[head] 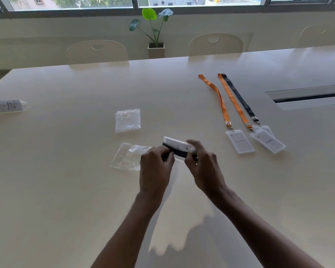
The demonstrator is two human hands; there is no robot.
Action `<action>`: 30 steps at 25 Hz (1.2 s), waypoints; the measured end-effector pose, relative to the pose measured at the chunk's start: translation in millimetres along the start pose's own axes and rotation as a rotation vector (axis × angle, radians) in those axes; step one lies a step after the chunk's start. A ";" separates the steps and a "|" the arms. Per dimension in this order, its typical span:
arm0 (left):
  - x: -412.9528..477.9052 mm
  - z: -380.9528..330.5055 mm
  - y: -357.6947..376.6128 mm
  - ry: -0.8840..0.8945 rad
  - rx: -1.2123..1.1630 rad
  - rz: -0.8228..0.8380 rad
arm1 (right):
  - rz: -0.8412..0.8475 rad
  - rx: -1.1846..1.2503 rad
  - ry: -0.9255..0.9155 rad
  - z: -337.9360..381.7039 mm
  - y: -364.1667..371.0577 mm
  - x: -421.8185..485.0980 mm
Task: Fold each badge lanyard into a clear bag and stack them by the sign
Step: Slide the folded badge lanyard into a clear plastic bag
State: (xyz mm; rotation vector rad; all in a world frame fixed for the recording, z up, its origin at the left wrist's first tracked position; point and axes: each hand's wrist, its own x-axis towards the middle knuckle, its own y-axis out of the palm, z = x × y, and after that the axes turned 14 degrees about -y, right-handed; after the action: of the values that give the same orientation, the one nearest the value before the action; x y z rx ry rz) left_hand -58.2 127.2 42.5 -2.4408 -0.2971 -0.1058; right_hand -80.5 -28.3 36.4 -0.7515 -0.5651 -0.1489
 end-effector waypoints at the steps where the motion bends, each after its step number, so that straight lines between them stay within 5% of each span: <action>1: -5.5 -2.1 4.4 0.013 -0.040 0.009 | 0.003 0.036 0.014 2.7 3.0 -0.2; 7: -19.6 -0.2 15.5 0.103 -0.061 -0.022 | -0.019 0.272 0.137 9.2 10.3 4.2; 13: -24.9 4.6 12.9 0.156 -0.081 0.089 | -0.172 0.663 0.468 1.6 17.3 3.1; 18: 14.3 38.7 -15.0 -0.017 0.091 -0.173 | -0.095 0.597 0.561 -1.2 20.7 5.2; 30: 39.1 55.2 -33.3 -0.176 0.199 -0.053 | 0.132 0.633 0.605 5.0 22.2 17.6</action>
State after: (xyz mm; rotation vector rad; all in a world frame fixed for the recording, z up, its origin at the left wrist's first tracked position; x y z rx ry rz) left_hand -28.3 194.4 26.1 -2.2487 -0.4292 0.1121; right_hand -60.6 -7.6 35.4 -0.1020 0.0311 -0.0607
